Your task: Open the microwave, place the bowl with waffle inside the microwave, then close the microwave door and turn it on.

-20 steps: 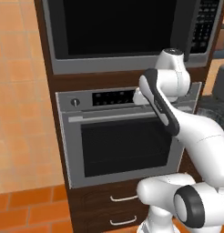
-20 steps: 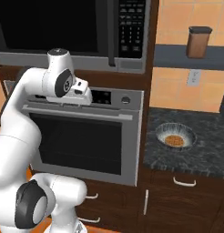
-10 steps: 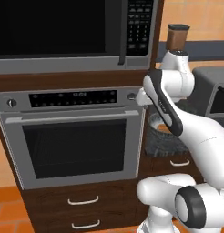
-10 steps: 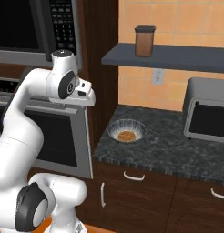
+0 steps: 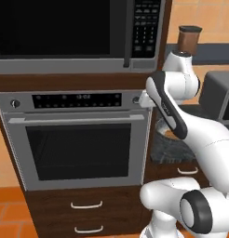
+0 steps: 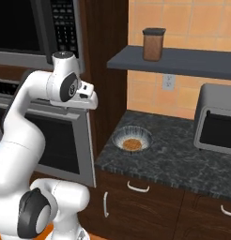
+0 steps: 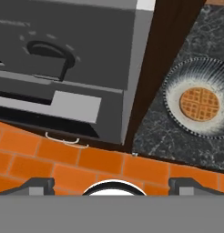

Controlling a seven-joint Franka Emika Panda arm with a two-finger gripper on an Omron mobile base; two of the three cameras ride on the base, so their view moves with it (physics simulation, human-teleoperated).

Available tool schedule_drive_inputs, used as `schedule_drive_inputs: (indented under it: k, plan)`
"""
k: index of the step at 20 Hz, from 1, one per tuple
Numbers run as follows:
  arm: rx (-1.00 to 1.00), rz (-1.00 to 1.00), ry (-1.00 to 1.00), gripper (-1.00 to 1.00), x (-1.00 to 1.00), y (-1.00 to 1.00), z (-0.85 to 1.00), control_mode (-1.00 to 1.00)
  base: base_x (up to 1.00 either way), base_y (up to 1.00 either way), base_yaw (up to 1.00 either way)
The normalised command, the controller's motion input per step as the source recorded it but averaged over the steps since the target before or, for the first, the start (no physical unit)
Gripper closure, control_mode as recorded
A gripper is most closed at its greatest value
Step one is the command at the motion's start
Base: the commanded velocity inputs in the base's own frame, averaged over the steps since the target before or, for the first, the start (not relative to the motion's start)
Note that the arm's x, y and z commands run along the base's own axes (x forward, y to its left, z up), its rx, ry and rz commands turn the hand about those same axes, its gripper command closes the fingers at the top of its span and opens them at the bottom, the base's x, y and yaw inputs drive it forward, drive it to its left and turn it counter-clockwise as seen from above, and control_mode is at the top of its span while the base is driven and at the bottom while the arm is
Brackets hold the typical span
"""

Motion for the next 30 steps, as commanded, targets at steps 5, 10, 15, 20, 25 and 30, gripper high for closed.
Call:
schedule_drive_inputs:
  k: [5,10,15,20,25,30]
  plan:
    - [0.0,0.0,0.0,-1.0,0.0,0.0,0.0,1.0,0.32,-0.25,0.16]
    - [0.0,0.0,0.0,-1.0,0.0,0.0,0.0,1.0,0.07,-0.04,0.02]
    - [0.0,0.0,-0.01,-1.0,-0.15,0.0,0.0,-1.0,0.0,0.0,0.0]
    - [-0.02,-0.09,-0.39,-1.0,-0.8,0.38,0.26,-1.0,0.0,0.0,0.0]
    - [-0.12,-0.21,-0.41,-1.0,0.0,0.93,0.86,-1.0,0.0,0.0,0.0]
    - [-0.06,-0.08,-0.32,-1.0,0.21,0.23,0.71,-1.0,0.0,0.0,0.0]
